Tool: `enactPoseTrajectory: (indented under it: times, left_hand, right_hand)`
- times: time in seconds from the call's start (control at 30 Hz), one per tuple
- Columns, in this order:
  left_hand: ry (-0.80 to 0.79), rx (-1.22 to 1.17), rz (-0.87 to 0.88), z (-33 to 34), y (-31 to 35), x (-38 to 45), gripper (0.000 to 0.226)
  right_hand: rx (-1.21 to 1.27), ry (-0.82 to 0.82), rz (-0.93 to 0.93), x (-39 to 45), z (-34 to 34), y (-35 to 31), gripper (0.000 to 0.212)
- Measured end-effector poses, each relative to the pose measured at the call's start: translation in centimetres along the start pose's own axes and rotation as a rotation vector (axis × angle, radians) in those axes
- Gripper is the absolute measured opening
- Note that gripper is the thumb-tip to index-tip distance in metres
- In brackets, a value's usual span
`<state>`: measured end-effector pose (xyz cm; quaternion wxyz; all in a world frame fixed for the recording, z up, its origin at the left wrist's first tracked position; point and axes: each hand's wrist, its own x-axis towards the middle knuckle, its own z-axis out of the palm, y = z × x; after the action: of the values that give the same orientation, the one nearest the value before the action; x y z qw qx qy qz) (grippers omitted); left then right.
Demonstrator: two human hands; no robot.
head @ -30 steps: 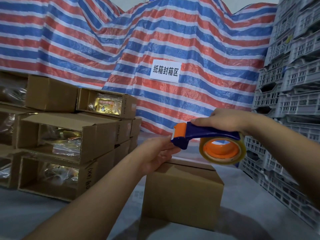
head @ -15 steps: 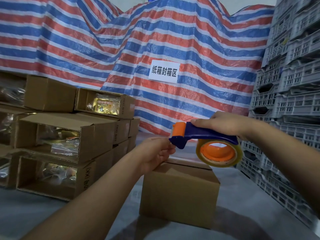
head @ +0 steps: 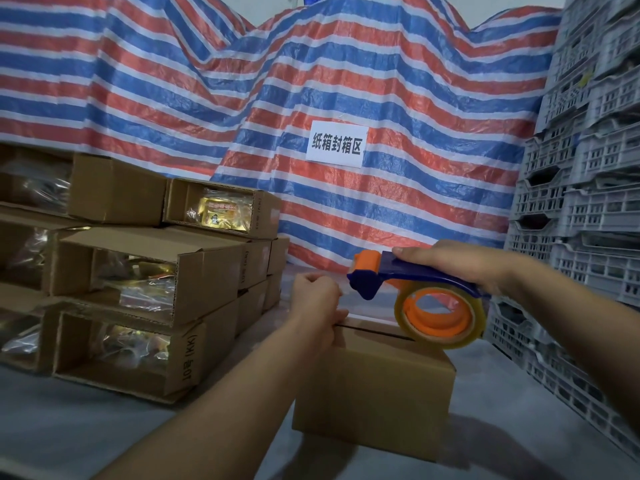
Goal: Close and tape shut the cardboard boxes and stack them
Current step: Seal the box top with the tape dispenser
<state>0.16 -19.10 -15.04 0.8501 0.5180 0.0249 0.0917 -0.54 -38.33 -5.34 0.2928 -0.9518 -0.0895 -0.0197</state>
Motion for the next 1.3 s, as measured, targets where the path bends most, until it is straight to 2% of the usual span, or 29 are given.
enactPoseTrajectory:
  times: [0.1, 0.2, 0.37, 0.43, 0.73, 0.93, 1.17, 1.3]
  left_hand:
    - [0.119, -0.154, 0.013, -0.2, 0.0, -0.1, 0.035]
    - [0.161, -0.101, 0.036, -0.5, 0.1, 0.0, 0.034]
    - [0.06, 0.484, 0.247, -3.3, 1.4, 1.5, 0.028]
    - [0.038, 0.613, 0.224, -4.4, 1.3, 1.6, 0.024]
    - [-0.031, 0.694, 0.088, -7.1, 0.3, 2.5, 0.019]
    - [-0.054, 0.662, 0.053, -8.4, -1.0, 2.7, 0.023]
    - [-0.053, 0.637, 0.078, -7.6, 0.0, 3.0, 0.021]
    - [-0.063, 0.682, 0.024, -7.9, -1.1, 2.7, 0.023]
  right_hand:
    - [0.013, -0.05, 0.019, 0.4, 0.0, -0.5, 0.065]
    - [-0.039, -0.065, 0.023, 0.8, 0.2, -0.8, 0.068]
    - [-0.155, -0.051, 0.05, 1.3, 1.0, -2.0, 0.06]
    - [-0.186, -0.066, 0.051, 1.3, 1.3, -2.6, 0.057]
    - [-0.241, -0.231, 0.107, 1.2, 1.2, -4.1, 0.05]
    - [-0.369, -0.187, 0.086, 2.1, 2.2, -4.3, 0.054]
    - [-0.258, -0.193, 0.089, 2.2, 1.8, -3.5, 0.051]
    - [-0.276, -0.203, 0.083, 3.0, 2.0, -3.5, 0.048]
